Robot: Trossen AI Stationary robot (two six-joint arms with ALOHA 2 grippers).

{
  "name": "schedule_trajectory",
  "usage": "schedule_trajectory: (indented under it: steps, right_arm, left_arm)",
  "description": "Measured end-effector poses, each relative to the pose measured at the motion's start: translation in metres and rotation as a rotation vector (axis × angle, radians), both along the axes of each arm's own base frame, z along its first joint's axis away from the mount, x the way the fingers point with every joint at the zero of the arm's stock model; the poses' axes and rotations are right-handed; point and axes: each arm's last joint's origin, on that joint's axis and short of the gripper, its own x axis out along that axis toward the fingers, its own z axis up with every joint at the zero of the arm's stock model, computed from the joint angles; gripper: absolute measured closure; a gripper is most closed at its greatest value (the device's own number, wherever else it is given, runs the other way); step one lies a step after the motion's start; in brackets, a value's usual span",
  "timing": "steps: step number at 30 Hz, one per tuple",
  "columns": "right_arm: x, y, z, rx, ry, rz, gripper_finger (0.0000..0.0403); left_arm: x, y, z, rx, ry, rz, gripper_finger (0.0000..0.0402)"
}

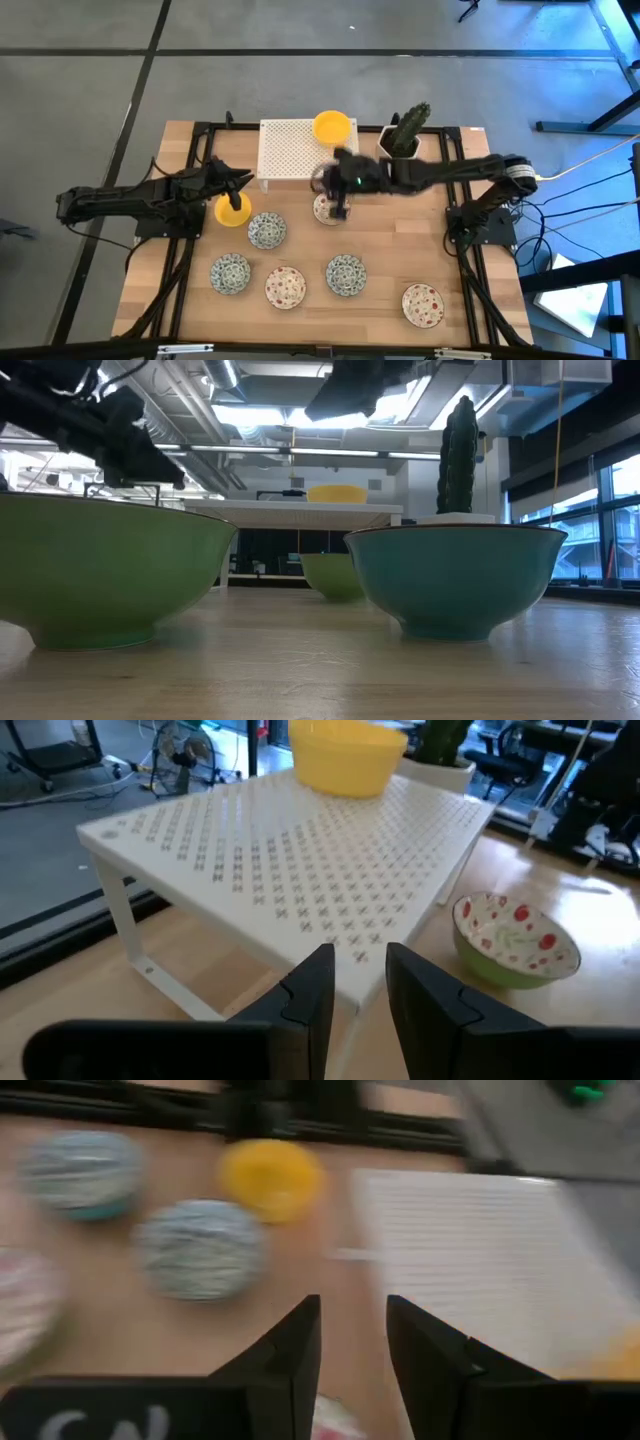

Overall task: Pick & Place Mini bowls
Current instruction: Stack the yellow bowl on top of the yellow bowl on the shelf

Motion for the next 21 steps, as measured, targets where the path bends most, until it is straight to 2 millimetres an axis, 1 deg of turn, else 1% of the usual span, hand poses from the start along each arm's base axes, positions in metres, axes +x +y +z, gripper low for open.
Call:
schedule_trajectory:
  steps: [2, 6, 7, 9, 11, 15, 18, 20, 21]
  right_arm:
    - [0.001, 0.012, -0.019, 0.063, -0.022, 0.149, 0.0287]
    - [0.004, 0.032, -0.064, 0.215, -0.055, 0.491, 0.0287]
    - [0.004, 0.036, -0.075, 0.249, -0.053, 0.550, 0.0287]
    - [0.003, 0.045, -0.090, 0.297, -0.049, 0.614, 0.0287]
    - [0.002, 0.049, -0.099, 0.311, -0.022, 0.603, 0.0287]
    - [-0.003, 0.048, -0.109, 0.261, 0.057, 0.448, 0.0287]
    - [-0.007, 0.045, -0.111, 0.216, 0.105, 0.359, 0.0287]
    - [-0.009, 0.043, -0.111, 0.191, 0.126, 0.308, 0.0287]
    - [-0.009, 0.043, -0.112, 0.182, 0.134, 0.292, 0.0287]
  left_arm:
    - [0.003, -0.001, 0.002, 0.018, 0.014, -0.011, 0.0313]
    - [0.016, -0.004, -0.006, 0.005, 0.087, -0.050, 0.0302]
    - [0.020, -0.005, -0.008, -0.003, 0.095, -0.059, 0.0296]
    - [0.026, -0.007, -0.010, -0.007, 0.119, -0.070, 0.0284]
    - [0.030, -0.008, -0.007, -0.010, 0.154, -0.075, 0.0272]
    - [0.033, -0.008, 0.019, -0.068, 0.208, -0.073, 0.0248]
    - [0.025, -0.009, 0.041, -0.158, 0.301, -0.037, 0.0234]
    - [0.018, -0.009, 0.049, -0.225, 0.391, 0.003, 0.0228]
    - [0.014, -0.010, 0.049, -0.258, 0.439, 0.029, 0.0226]
